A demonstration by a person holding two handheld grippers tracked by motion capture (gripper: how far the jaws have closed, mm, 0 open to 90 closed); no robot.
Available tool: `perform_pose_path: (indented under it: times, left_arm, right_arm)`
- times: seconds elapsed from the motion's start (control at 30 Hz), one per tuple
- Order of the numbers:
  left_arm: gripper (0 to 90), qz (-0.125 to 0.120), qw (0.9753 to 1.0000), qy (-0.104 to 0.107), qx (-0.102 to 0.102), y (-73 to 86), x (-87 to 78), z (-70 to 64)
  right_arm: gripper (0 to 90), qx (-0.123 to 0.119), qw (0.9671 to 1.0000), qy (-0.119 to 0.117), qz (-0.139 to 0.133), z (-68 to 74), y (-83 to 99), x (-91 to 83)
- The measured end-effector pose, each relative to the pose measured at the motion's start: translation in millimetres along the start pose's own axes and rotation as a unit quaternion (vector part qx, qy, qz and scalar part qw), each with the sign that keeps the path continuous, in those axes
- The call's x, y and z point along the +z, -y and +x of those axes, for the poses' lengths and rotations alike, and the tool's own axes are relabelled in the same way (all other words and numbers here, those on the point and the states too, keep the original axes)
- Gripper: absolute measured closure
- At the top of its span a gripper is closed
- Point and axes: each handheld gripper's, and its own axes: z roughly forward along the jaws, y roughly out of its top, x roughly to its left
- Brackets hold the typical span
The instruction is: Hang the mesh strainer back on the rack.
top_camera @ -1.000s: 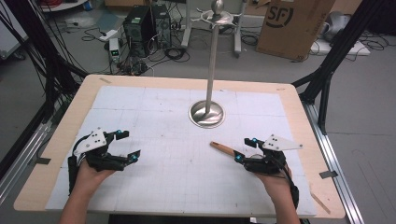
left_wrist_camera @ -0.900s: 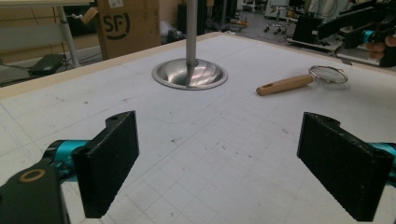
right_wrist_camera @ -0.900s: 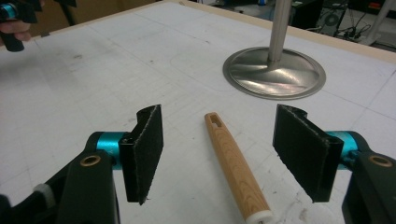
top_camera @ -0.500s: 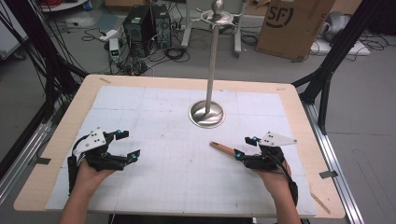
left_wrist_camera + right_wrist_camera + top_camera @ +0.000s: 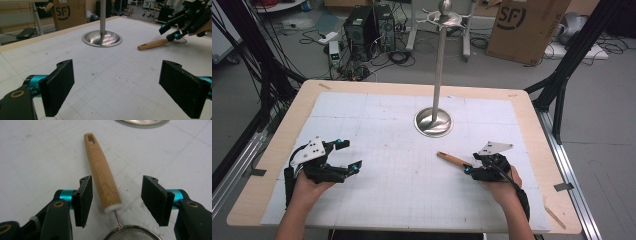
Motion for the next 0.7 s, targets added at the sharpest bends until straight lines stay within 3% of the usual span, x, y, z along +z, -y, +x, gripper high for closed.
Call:
perform_pose_path:
  times: [0.27, 0.5, 0.7]
  left_arm:
    - [13.4, 0.002, 1.0, 0.001, 0.0, 0.5, 1.2, -0.1]
    - [13.5, 0.002, 1.0, 0.002, 0.0, 0.3, 0.8, 0.0]
    - [13.4, 0.002, 1.0, 0.002, 0.001, 0.2, 0.3, 0.7]
  right_arm:
    - [51.1, -0.014, 0.9986, -0.013, 0.05, -4.6, -4.0, 1.8]
    - [63.3, -0.029, 0.9936, -0.043, 0.1, -3.1, -9.1, 13.8]
    - [66.5, -0.006, 0.9933, -0.036, 0.11, -3.4, -12.0, 13.5]
